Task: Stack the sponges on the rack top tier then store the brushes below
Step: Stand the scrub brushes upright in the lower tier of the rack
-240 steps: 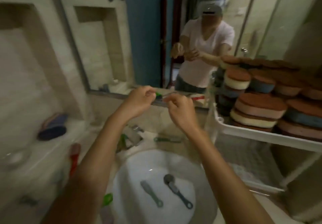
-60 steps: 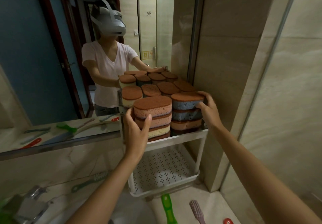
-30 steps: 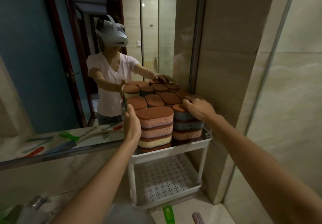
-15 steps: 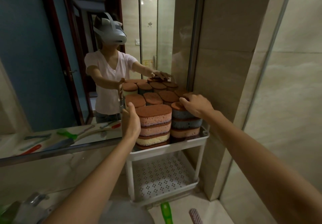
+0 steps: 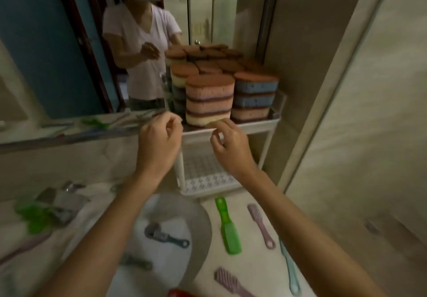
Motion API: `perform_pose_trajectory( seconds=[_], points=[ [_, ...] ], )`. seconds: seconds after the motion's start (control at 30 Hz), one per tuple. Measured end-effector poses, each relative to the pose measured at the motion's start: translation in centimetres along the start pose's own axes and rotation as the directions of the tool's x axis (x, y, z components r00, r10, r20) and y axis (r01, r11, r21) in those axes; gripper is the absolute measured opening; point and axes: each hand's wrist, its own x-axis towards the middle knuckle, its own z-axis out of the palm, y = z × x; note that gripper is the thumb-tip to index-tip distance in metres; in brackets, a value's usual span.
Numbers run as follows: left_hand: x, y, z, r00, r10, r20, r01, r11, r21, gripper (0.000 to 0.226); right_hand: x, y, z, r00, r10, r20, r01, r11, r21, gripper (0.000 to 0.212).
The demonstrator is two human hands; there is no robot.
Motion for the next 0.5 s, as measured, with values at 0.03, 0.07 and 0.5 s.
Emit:
perform_pose_trajectory(
  seconds=[0.03, 0.07, 0.5],
  points=[
    [-2.6, -1.1, 0.2, 0.997, -0.062, 0.050, 0.063, 0.998, -0.007, 0.018, -2.4, 0.2, 1.2, 0.998, 0.058, 0.026, -0.058, 0.998, 0.023, 0.025],
    [-5.1, -2.1, 0.7, 0.984, -0.140, 0.106, 0.143, 0.990, -0.015, 0.017, -4.8, 0.6, 2.3, 0.990, 0.127, 0.065, -0.129, 0.991, 0.033, 0.025],
    [-25.1, -13.3, 3.4, 0.454, -0.549, 0.702, 0.386, 0.831, 0.401, 0.036, -25.9, 4.0, 8.0, 0.536, 0.608, 0.586, -0.549, 0.778, -0.305, 0.029]
  ],
)
